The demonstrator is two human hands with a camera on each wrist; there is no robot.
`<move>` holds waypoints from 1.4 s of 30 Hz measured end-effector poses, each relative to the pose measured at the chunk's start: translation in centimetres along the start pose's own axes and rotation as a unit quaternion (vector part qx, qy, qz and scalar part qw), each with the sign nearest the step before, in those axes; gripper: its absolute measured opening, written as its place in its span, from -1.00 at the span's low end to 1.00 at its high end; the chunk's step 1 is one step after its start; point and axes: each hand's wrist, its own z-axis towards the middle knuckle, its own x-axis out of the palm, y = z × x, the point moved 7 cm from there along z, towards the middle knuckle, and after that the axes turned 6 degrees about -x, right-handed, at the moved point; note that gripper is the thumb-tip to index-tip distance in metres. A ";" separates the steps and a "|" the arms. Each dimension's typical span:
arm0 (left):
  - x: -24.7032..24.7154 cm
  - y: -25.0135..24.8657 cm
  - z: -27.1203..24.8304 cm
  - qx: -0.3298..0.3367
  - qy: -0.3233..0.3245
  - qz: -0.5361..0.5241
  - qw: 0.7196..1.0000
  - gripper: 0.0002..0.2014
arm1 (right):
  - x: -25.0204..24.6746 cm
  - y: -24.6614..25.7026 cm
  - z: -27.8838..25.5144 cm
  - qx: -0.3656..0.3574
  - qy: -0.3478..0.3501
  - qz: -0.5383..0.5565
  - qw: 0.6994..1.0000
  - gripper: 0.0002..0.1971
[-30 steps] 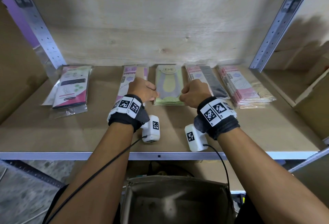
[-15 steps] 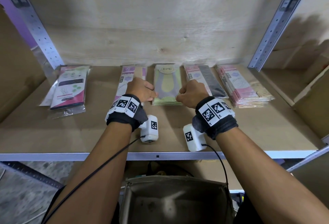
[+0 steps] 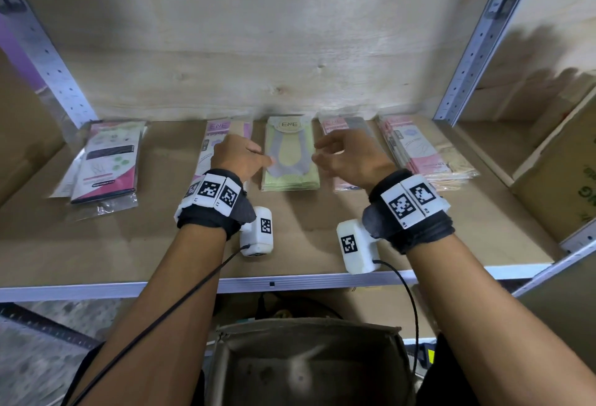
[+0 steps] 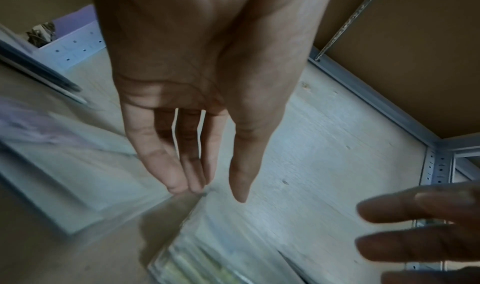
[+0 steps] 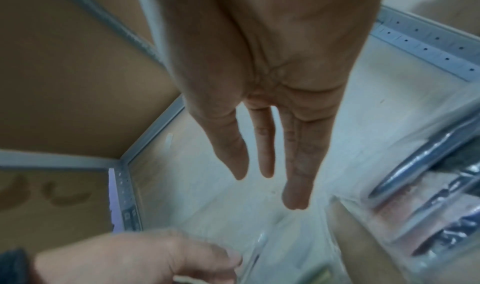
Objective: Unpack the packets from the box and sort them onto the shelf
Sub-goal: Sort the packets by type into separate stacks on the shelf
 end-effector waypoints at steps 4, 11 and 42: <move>-0.4 -1.9 -0.7 0.055 -0.061 0.031 0.996 -0.82 | -3.6 -0.2 -0.9 -0.012 -0.068 0.222 0.973 -0.82; 3.1 -8.4 -4.2 0.154 -0.041 -0.045 0.986 -0.70 | -8.8 -4.8 -1.5 0.013 -0.185 -0.031 0.982 -0.78; 11.1 -9.4 -5.8 0.123 0.098 0.137 0.978 -0.61 | -6.2 -7.9 -1.8 0.145 -0.020 -0.047 0.988 -0.52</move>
